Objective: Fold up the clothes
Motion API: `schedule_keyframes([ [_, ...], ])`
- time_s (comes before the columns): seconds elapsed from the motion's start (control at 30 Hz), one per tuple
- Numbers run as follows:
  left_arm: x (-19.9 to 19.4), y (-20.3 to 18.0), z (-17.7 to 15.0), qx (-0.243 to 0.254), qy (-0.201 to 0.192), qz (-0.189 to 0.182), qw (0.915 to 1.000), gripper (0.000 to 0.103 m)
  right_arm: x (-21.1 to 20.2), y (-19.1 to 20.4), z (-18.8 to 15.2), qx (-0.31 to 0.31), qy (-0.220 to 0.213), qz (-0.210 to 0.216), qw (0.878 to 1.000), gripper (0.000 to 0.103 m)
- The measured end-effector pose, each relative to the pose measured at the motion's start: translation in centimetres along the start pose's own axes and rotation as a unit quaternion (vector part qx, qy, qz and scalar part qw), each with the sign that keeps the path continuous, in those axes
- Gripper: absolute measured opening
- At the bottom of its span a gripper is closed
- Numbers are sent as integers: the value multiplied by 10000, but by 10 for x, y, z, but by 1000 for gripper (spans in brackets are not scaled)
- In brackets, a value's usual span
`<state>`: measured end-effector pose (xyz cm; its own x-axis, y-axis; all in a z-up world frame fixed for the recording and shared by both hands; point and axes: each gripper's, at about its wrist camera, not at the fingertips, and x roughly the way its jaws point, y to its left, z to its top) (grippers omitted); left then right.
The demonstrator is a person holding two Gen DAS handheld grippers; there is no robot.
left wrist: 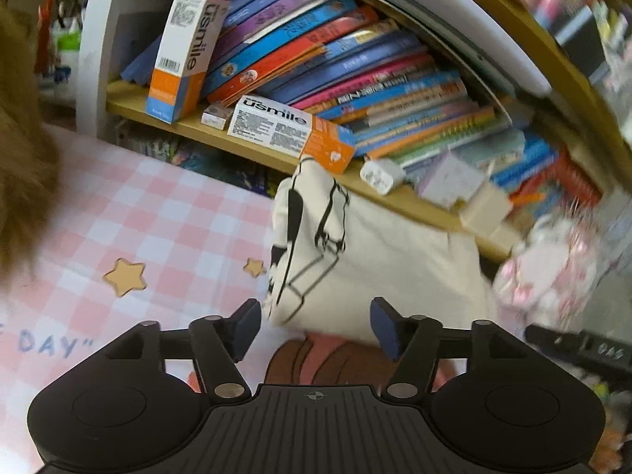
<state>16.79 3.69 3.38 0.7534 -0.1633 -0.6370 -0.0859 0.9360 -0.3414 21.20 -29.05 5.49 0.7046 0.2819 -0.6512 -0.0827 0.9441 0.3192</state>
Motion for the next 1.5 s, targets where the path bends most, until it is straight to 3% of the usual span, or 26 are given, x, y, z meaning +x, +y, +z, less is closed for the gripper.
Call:
schedule_keyframes([
  [0.27, -22, -20, -35, 516, -122, 612, 9967, 81, -32, 16, -33, -591, -285, -473, 9967, 83],
  [0.47, -34, -33, -54, 712, -200, 863, 9935, 92, -47, 18, -51, -682, -352, -620, 9951, 94],
  [0.77, -45, -47, -72, 780, -146, 991, 9919, 98, -57, 23, -73, -804, -274, -693, 9940, 100],
  [1.5, -64, -57, -106, 888, 74, 1238, 9883, 102, -69, 36, -109, -1069, -51, -491, 9930, 103],
])
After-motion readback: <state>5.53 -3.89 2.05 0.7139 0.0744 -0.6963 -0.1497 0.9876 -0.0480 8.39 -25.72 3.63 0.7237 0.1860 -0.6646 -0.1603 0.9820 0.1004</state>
